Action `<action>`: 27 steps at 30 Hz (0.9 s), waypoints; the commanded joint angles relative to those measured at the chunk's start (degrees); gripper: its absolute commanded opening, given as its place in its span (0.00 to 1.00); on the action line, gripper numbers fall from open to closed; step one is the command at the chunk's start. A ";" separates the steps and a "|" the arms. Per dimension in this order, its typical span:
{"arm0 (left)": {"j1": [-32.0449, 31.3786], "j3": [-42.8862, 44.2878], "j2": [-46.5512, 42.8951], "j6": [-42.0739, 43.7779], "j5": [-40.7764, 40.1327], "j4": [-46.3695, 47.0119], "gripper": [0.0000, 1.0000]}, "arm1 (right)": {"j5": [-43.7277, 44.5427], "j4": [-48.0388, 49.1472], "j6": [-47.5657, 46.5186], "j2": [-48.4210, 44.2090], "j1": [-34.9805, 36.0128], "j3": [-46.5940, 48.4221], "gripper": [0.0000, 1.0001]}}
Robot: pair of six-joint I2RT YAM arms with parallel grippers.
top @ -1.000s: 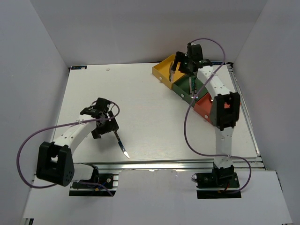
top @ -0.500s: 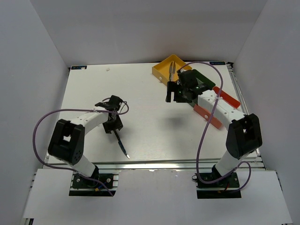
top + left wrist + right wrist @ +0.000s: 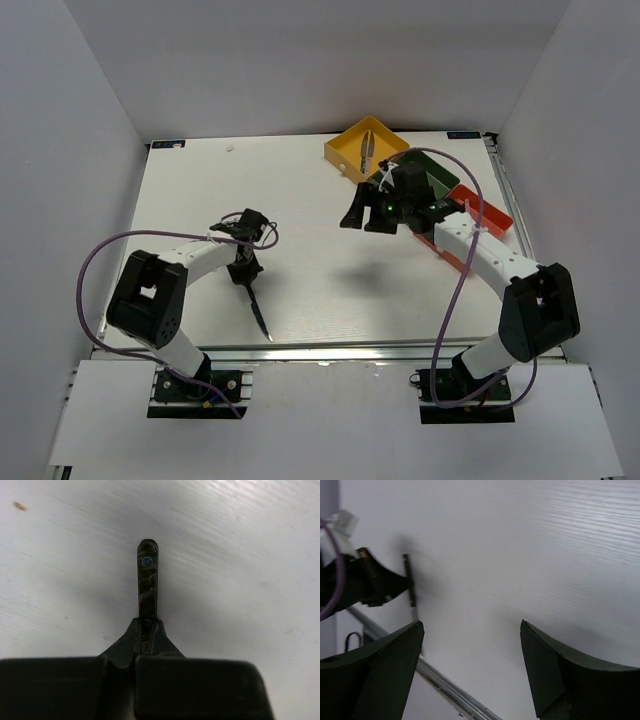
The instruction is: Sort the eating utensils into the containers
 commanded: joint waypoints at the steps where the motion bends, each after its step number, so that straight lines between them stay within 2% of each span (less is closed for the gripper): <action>1: -1.69 -0.32 -1.58 0.12 3.36 1.23 0.00 | -15.39 13.35 2.71 -1.97 0.90 -4.32 0.80; 4: -2.40 3.10 -6.58 -0.40 10.21 4.47 0.00 | -19.63 18.21 3.33 -1.45 3.80 -7.23 0.74; 10: -2.84 6.55 -12.39 -7.87 22.96 15.36 0.00 | -18.24 25.33 8.43 -0.22 11.01 -11.02 0.69; 17: -3.89 9.97 -11.08 -11.13 25.61 18.80 0.00 | -13.49 24.37 8.00 2.33 15.23 -7.42 0.64; 21: -4.68 10.68 -10.73 -11.92 26.40 19.69 0.00 | -5.50 19.98 5.80 3.65 15.94 -3.99 0.61; 25: -4.77 10.85 -10.99 -12.10 26.66 19.51 0.00 | 2.41 15.76 3.25 4.35 15.94 -1.18 0.54; 27: -4.77 11.03 -10.99 -11.84 26.58 19.34 0.00 | 2.60 14.09 1.76 5.58 15.94 0.14 0.50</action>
